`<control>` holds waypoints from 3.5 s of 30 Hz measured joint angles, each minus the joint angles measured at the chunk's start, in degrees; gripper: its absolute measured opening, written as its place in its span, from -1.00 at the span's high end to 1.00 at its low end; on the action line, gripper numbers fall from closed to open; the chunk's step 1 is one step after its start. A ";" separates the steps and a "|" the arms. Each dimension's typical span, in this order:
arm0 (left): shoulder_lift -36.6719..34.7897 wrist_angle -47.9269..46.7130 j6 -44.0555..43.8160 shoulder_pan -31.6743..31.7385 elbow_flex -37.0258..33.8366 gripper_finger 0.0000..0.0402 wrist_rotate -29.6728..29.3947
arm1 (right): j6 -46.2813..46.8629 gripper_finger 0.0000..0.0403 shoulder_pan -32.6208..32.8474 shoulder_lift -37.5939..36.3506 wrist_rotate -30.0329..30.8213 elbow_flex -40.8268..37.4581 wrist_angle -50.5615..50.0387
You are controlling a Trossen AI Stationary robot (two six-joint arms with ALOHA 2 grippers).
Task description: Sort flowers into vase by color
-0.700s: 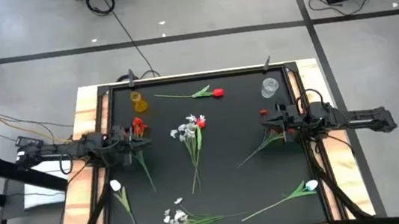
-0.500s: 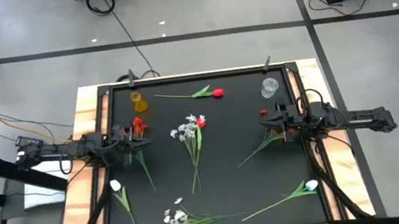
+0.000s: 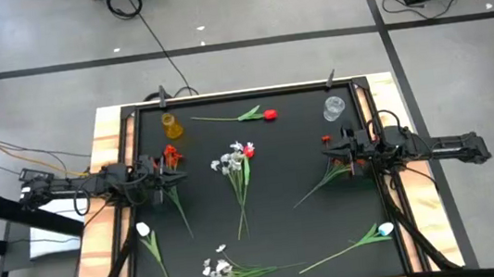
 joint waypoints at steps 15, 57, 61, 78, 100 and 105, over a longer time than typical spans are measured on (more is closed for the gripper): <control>0.00 0.01 0.00 -0.02 -0.01 0.98 -0.01 | 0.00 0.89 0.01 0.00 0.00 0.00 0.00; 0.00 0.01 0.00 -0.02 0.01 0.98 -0.01 | 0.00 0.89 0.02 0.00 0.00 0.00 0.00; 0.04 1.10 0.35 -0.01 0.00 0.98 -0.22 | 0.00 0.89 0.02 0.00 0.00 0.00 0.00; 0.02 12.55 -12.68 0.00 0.00 0.98 -2.56 | 11.50 0.89 0.00 -0.07 11.38 0.02 14.57; 5.88 12.02 -27.61 1.06 0.01 0.91 -17.87 | 51.18 0.89 -0.02 10.27 25.92 0.02 21.07; 11.09 11.23 -28.42 1.31 1.16 0.73 -15.85 | 50.62 0.89 -0.02 16.70 26.94 2.88 25.40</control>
